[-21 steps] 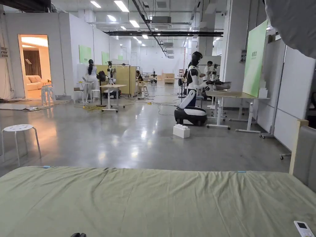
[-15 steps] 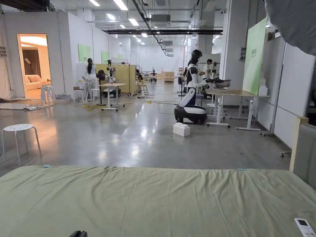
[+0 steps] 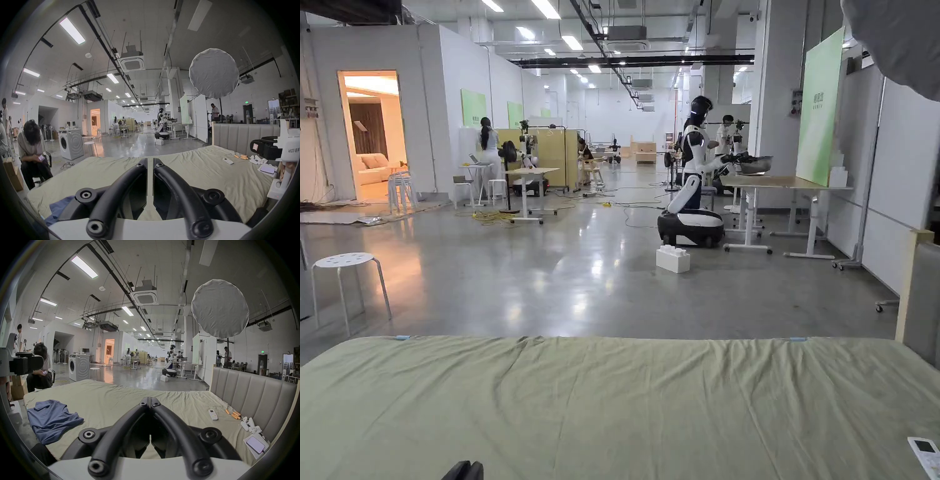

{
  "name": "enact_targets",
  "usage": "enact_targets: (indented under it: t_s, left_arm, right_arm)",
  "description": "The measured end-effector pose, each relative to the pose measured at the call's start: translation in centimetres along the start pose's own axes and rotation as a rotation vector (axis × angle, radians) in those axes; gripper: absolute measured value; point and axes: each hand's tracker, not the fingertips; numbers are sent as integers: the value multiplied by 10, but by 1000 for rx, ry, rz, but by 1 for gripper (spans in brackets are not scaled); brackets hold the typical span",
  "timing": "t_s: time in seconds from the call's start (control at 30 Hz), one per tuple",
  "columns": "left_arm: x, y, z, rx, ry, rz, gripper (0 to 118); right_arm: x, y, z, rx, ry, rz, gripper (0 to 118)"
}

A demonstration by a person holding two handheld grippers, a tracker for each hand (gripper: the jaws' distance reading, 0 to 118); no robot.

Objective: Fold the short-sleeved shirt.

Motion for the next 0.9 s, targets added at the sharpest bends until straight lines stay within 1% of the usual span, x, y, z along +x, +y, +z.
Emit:
enact_targets:
  t_s: [0.1, 0.17, 0.23, 0.3, 0.33, 0.37, 0.43, 0.47, 0.5, 0.53, 0.57, 0.6, 0.63, 0.67, 0.73, 0.77, 0.8, 0.83, 0.87, 0.9]
  left_arm:
    - [0, 13, 0, 35, 2, -31, 5]
    - [0, 22, -1, 50, -1, -52, 4]
    - [2, 26, -1, 71, 11, -123, 2]
    - [6, 24, -4, 66, 29, -223, 2]
    - [9, 20, -6, 58, 28, -303, 2]
    - [16, 10, -9, 46, 49, -458, 2]
    - [29, -18, -15, -2, 49, -833, 2]
    - [34, -40, -15, -10, 27, -1035, 2]
    - [36, -61, -15, -24, -16, -1200, 2]
    - [38, -79, -13, -39, -63, -1315, 2]
    - [37, -98, -11, -57, -141, -1391, 2]
    - [36, -113, -9, -75, -194, -1428, 2]
    - [36, -123, -7, -98, -245, -1463, 2]
    - [32, -138, -7, -130, -308, -1504, 2]
    - [33, -150, -7, -141, -339, -1583, 2]
    - [34, -151, -8, -128, -321, -1605, 2]
    - [33, -144, -10, -126, -303, -1578, 2]
    - [33, -132, -12, -110, -266, -1529, 2]
    - [32, -113, -15, -97, -207, -1418, 2]
    - [30, -92, -18, -101, -157, -1267, 2]
  right_arm:
    - [2, 11, 2, 18, -7, 29, 0]
    - [1, 19, 3, 37, -29, 81, 0]
    - [-1, 24, 4, 63, -47, 154, 0]
    - [-4, 25, 2, 58, -53, 234, 0]
    - [-5, 22, 0, 53, -60, 281, 0]
    - [-8, 17, -5, 42, -67, 352, 0]
    - [-15, 2, -16, -47, -63, 574, 0]
    - [-21, -14, -21, -85, -59, 743, 0]
    - [-26, -31, -26, -114, -38, 900, 0]
    - [-30, -48, -29, -140, -10, 1047, 0]
    - [-34, -67, -30, -141, 8, 1188, 0]
    - [-37, -83, -28, -116, 76, 1315, 0]
    - [-39, -87, -26, -156, 111, 1370, 0]
    - [-41, -97, -24, -145, 145, 1429, 0]
    - [-43, -105, -18, -121, 193, 1503, 0]
    - [-47, -102, -14, -90, 208, 1549, 0]
    - [-48, -87, -9, -59, 206, 1581, 0]
    - [-49, -81, -7, -36, 171, 1575, 0]
    - [-45, -61, -5, -18, 112, 1507, 0]
    - [-40, -54, -11, -20, 86, 1378, 0]
